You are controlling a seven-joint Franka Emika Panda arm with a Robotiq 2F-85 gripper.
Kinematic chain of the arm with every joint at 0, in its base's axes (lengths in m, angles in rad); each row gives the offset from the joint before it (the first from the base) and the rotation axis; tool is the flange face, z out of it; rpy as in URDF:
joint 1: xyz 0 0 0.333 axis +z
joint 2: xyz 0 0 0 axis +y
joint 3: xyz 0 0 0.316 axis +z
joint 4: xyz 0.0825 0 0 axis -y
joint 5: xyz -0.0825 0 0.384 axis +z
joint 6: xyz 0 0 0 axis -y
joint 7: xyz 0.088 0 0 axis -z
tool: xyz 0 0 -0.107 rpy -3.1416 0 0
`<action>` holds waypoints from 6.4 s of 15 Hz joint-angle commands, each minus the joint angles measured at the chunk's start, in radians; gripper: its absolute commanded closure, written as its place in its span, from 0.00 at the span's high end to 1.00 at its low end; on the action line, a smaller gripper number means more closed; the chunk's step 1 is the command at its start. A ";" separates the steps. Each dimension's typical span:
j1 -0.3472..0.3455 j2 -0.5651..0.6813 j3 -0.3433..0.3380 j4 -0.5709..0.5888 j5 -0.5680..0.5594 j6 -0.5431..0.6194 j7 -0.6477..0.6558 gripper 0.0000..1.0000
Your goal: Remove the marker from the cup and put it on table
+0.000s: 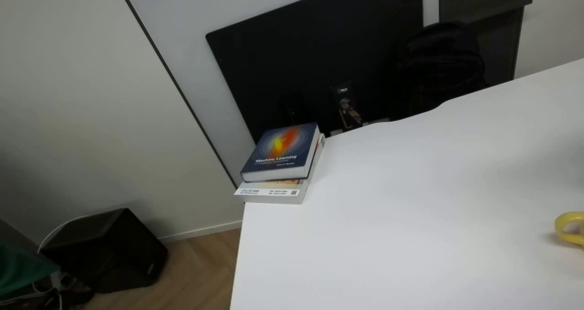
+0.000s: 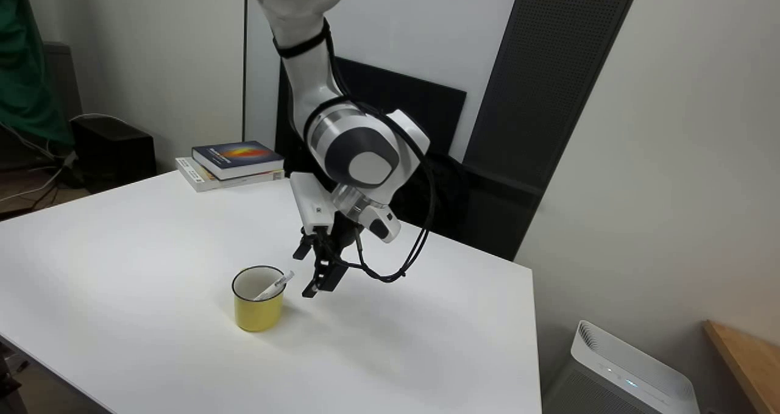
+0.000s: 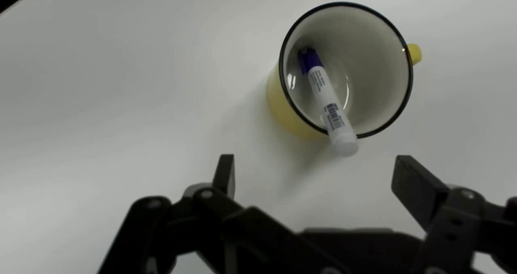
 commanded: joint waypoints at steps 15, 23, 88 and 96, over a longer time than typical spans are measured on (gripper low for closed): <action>0.024 0.068 0.005 0.003 0.009 0.043 0.045 0.05; 0.035 0.062 0.001 0.016 -0.004 0.028 0.080 0.04; 0.019 0.367 -0.346 0.396 -0.299 0.060 0.647 0.04; 0.021 0.385 -0.331 0.419 -0.346 0.021 0.687 0.66</action>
